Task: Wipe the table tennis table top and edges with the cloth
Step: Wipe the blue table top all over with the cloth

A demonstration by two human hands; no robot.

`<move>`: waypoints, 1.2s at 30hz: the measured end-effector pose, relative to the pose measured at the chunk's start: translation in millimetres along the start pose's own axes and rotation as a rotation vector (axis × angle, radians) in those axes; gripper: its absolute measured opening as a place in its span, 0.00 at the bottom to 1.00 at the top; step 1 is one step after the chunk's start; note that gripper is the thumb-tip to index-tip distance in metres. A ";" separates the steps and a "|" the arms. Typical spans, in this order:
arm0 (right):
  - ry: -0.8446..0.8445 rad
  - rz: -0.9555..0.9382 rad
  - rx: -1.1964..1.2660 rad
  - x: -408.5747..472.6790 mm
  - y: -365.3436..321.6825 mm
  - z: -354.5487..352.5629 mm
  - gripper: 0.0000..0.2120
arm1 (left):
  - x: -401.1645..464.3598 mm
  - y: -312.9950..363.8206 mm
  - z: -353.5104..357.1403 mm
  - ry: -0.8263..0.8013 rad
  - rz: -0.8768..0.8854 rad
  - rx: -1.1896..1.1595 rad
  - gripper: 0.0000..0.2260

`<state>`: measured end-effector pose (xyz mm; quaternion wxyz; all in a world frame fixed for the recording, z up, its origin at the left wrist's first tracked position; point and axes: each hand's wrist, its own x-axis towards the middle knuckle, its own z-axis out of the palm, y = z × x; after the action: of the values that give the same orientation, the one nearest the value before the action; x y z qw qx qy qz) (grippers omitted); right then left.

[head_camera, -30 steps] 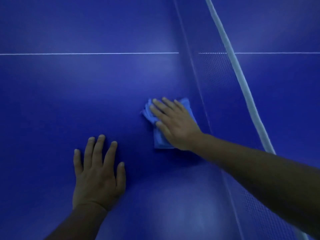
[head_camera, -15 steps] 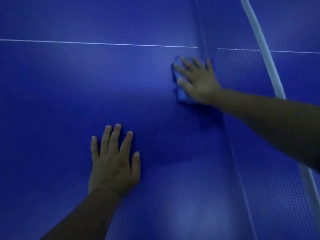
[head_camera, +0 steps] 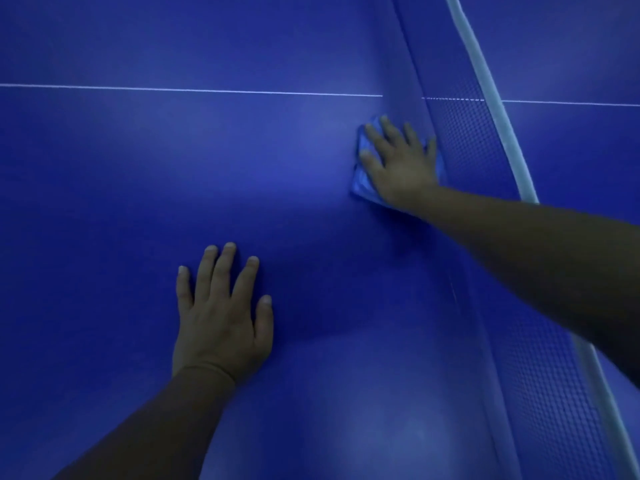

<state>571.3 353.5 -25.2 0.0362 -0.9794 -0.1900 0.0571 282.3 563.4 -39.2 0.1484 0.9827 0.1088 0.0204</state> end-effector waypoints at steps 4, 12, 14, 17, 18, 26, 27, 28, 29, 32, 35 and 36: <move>0.016 0.012 -0.038 -13.2 1.7 2.6 0.30 | -0.2 0.1 1.0 0.012 0.003 -0.015 0.27; -0.070 -0.688 -0.066 -266.6 -34.0 32.6 0.24 | -0.3 0.6 1.3 0.032 -0.009 -0.034 0.28; -0.055 -0.745 -0.060 -234.8 -42.1 30.2 0.24 | -0.5 0.2 1.2 0.044 -0.007 -0.040 0.27; -0.043 -0.673 -0.058 -146.9 -71.5 34.6 0.25 | -0.8 -1.1 1.6 0.055 0.002 -0.046 0.27; -0.022 -0.613 -0.042 -113.8 -83.6 33.5 0.26 | -1.0 -1.1 1.9 0.059 0.003 -0.041 0.27; -0.026 -0.053 -0.031 91.6 -73.4 -4.6 0.28 | -0.4 -1.2 4.5 0.061 0.003 -0.007 0.26; -0.018 0.012 -0.012 97.5 -61.4 -7.5 0.28 | -0.4 -0.9 4.6 0.059 0.006 -0.001 0.26; -0.014 0.085 0.014 99.4 -47.9 -8.1 0.29 | -0.2 -0.6 4.5 0.056 0.008 0.002 0.26; -0.012 0.160 0.041 98.6 -34.9 -6.7 0.30 | -0.3 -0.5 4.4 0.053 0.008 0.001 0.26; 0.012 0.302 0.101 72.2 -5.8 4.1 0.35 | -0.1 -0.8 4.0 0.035 0.009 0.001 0.26; 0.018 0.365 0.146 19.7 -14.0 12.4 0.34 | 0.7 -2.0 3.2 0.010 0.011 0.009 0.27; 0.023 0.374 0.146 -1.6 -21.0 14.3 0.32 | 1.0 -2.3 3.1 0.002 0.012 0.010 0.28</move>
<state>560.2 373.1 -37.2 0.0983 -0.9930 0.0003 0.0653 283.0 564.9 -42.7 0.1431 0.9841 0.1029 0.0216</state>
